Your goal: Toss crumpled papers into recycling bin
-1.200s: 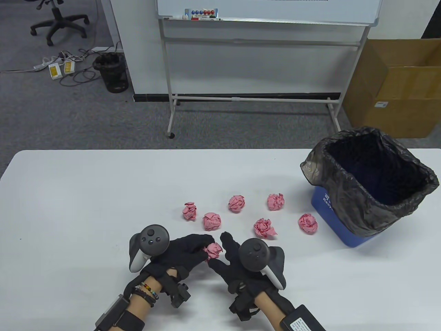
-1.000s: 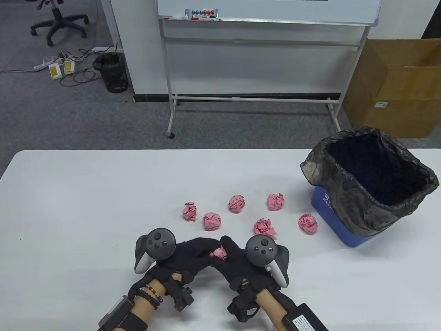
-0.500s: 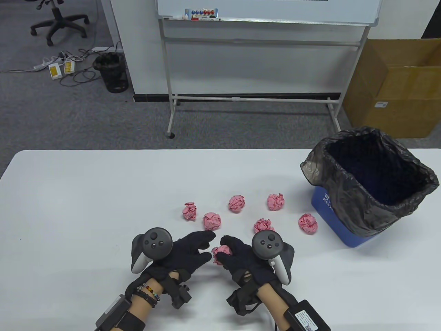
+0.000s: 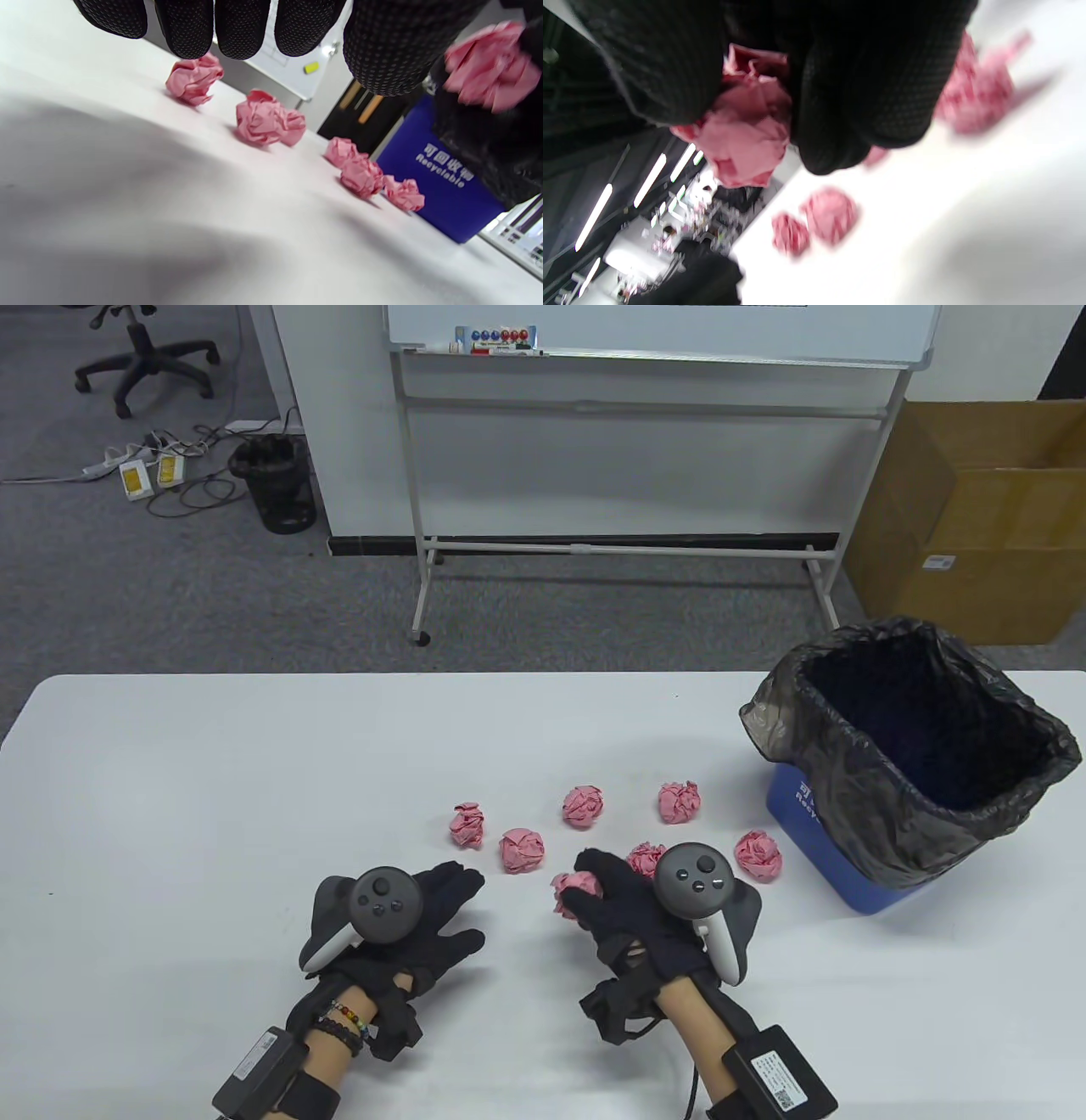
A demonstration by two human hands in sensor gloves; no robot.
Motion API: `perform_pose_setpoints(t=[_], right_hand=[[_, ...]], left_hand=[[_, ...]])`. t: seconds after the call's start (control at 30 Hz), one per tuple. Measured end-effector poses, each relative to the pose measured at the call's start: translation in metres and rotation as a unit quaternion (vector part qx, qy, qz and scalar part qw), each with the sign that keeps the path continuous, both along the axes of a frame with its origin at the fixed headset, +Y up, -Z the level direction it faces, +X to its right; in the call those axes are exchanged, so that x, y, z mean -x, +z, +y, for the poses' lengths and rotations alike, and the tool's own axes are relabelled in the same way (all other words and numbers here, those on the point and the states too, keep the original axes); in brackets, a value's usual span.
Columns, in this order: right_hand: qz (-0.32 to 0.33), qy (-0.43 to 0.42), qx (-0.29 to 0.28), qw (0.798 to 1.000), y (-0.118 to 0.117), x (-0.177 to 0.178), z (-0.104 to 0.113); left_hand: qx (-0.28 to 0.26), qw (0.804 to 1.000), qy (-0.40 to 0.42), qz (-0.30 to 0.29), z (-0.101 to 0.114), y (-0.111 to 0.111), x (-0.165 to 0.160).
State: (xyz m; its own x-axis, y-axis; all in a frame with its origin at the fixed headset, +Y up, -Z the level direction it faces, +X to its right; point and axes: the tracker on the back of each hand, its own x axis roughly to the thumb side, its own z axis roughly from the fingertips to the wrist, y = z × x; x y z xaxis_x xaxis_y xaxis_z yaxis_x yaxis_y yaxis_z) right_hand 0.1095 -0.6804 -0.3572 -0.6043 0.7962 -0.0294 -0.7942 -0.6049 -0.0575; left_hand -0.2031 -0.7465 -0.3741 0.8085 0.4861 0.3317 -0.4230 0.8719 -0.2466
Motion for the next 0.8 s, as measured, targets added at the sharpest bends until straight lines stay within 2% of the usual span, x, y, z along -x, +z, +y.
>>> perform_pose_setpoints(t=[0.13, 0.27, 0.37, 0.47, 0.53, 0.63, 0.7, 0.77, 0.8], right_hand=[[-0.083, 0.062, -0.097, 0.990, -0.010, -0.035, 0.051], [-0.158, 0.063, -0.156, 0.973, -0.019, -0.069, 0.092], [-0.222, 0.108, -0.201, 0.948, -0.023, -0.095, 0.123], [-0.273, 0.123, -0.217, 0.929, -0.024, -0.117, 0.143], [-0.311, 0.155, -0.234, 0.908, -0.024, -0.132, 0.156], [-0.366, 0.226, -0.231, 0.873, -0.024, -0.155, 0.168], [-0.397, 0.237, -0.216, 0.860, -0.025, -0.170, 0.171], [-0.419, 0.238, -0.174, 0.859, -0.030, -0.184, 0.169], [-0.424, 0.250, -0.120, 0.862, -0.035, -0.189, 0.165]], left_hand=[[0.009, 1.000, -0.011, -0.003, -0.003, -0.001, -0.001], [0.009, 1.000, -0.011, -0.002, -0.004, -0.002, 0.001], [0.009, 1.000, -0.012, 0.000, -0.001, -0.002, 0.001], [0.009, 1.000, -0.016, 0.001, -0.001, -0.001, 0.001], [0.008, 1.000, -0.020, 0.000, 0.001, 0.000, 0.000], [0.011, 1.000, -0.024, -0.002, 0.002, 0.001, -0.001], [0.012, 1.000, -0.025, -0.002, 0.004, 0.001, -0.002], [0.011, 1.000, -0.025, -0.002, 0.004, 0.002, -0.002], [0.010, 1.000, -0.025, -0.001, 0.004, 0.002, -0.002]])
